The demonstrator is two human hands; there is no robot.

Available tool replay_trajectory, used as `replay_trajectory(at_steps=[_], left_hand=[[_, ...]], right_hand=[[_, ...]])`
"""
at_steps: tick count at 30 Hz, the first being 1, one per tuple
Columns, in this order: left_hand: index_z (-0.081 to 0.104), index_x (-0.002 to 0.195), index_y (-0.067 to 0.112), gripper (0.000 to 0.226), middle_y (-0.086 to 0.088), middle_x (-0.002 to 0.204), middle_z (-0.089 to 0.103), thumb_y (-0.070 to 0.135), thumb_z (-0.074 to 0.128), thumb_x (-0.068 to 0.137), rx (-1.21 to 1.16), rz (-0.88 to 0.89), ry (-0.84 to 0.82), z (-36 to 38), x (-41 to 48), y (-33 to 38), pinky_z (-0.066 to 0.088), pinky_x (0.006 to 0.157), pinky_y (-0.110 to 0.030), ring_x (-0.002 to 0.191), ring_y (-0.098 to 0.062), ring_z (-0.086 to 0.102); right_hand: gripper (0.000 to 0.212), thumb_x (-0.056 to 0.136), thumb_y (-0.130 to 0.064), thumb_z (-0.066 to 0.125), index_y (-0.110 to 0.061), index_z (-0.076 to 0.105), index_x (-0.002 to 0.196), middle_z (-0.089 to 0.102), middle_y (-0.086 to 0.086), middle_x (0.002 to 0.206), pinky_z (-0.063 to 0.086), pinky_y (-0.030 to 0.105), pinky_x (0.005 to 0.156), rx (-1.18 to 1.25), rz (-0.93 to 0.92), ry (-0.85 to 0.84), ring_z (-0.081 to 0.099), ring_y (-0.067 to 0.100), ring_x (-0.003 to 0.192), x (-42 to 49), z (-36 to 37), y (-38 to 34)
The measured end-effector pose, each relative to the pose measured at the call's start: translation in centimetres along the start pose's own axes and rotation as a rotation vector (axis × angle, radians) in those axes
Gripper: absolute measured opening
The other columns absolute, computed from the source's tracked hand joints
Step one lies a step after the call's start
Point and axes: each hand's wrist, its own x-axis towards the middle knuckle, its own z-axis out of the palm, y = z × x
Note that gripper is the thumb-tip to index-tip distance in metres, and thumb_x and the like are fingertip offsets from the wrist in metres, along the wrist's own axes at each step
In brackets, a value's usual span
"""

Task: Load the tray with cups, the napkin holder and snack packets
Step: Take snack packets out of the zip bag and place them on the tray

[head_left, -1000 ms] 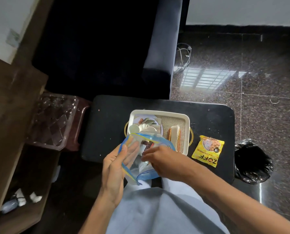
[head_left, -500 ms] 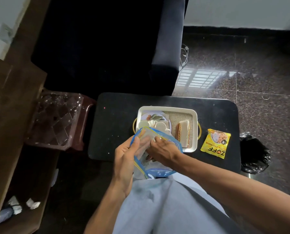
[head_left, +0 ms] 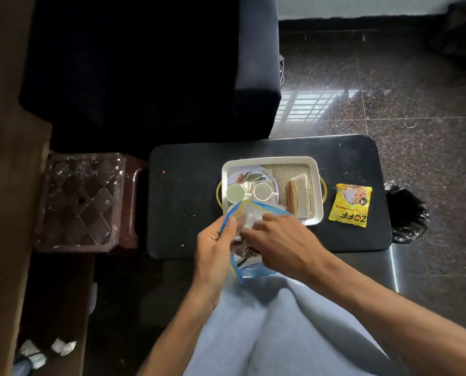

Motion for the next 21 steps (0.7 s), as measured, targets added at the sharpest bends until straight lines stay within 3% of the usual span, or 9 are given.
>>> replay_trajectory(at_steps=[3,8,11,13,15,17,19,21], left_hand=[[0.073,0.119,0.009,0.03,-0.015,0.111,0.077,0.018,0.047,0.106,0.055,0.019,-0.009,-0.3,0.3,0.2,0.059,0.084,-0.03,0.099,-0.02,0.071],[0.071,0.124,0.011,0.032,-0.009,0.116,0.077,0.021,0.047,0.106,0.112,0.034,-0.007,0.4,1.1,0.3,0.059,0.087,-0.027,0.113,-0.022,0.072],[0.071,0.125,0.014,0.032,-0.006,0.117,0.077,0.024,0.049,0.105,0.075,0.034,0.028,1.8,1.2,-0.2,0.059,0.081,-0.025,0.113,-0.022,0.072],[0.071,0.125,0.015,0.033,-0.004,0.118,0.077,0.028,0.052,0.101,0.05,0.035,0.079,3.0,1.4,-0.7,0.059,0.092,-0.033,0.116,-0.02,0.071],[0.07,0.126,0.015,0.038,-0.004,0.122,0.076,0.033,0.054,0.097,0.031,0.029,0.135,4.3,1.5,-1.4,0.051,0.106,-0.045,0.12,-0.02,0.068],[0.069,0.127,0.015,0.043,-0.006,0.125,0.074,0.037,0.055,0.094,0.008,0.03,0.175,5.8,1.4,-2.0,0.048,0.109,-0.047,0.123,-0.021,0.066],[0.071,0.124,0.017,0.042,-0.006,0.126,0.074,0.04,0.056,0.093,-0.036,0.045,0.204,7.5,1.4,-2.5,0.054,0.103,-0.037,0.124,-0.022,0.066],[0.072,0.123,0.019,0.038,-0.006,0.125,0.074,0.038,0.054,0.095,-0.071,0.049,0.222,9.2,1.3,-3.0,0.056,0.099,-0.03,0.123,-0.02,0.067]], right_hand=[[0.038,0.082,-0.019,0.061,-0.025,0.063,0.12,0.073,-0.003,0.102,0.054,0.037,0.068,0.279,0.165,0.182,0.065,0.025,0.093,-2.9,-0.7,1.4],[0.026,0.09,-0.006,0.068,-0.022,0.072,0.11,0.072,-0.02,0.084,0.056,0.022,0.06,0.877,0.415,0.475,0.068,-0.001,0.073,-7.5,-0.6,4.8],[0.021,0.095,-0.008,0.065,-0.02,0.074,0.109,0.077,-0.009,0.091,0.058,0.02,0.067,1.169,0.485,0.587,0.072,0.005,0.081,-9.8,0.0,7.6],[0.018,0.098,-0.012,0.061,-0.018,0.073,0.109,0.078,0.001,0.098,0.059,0.026,0.073,1.345,0.508,0.644,0.074,0.015,0.088,-10.8,0.3,10.3],[0.016,0.099,-0.016,0.06,-0.017,0.073,0.11,0.077,0.007,0.102,0.06,0.036,0.079,1.438,0.573,0.691,0.073,0.023,0.093,-11.4,1.3,13.4],[0.015,0.099,-0.021,0.06,-0.017,0.072,0.106,0.076,0.012,0.105,0.058,0.042,0.084,1.48,0.68,0.746,0.071,0.024,0.095,-11.5,3.0,16.9],[0.014,0.097,-0.024,0.061,-0.017,0.072,0.101,0.076,0.009,0.102,0.057,0.039,0.083,1.509,0.812,0.824,0.07,0.018,0.091,-10.9,5.0,20.7],[0.013,0.097,-0.024,0.06,-0.017,0.07,0.093,0.075,0.0,0.092,0.057,0.028,0.073,1.512,0.955,0.882,0.068,0.009,0.082,-9.8,7.1,24.5]])
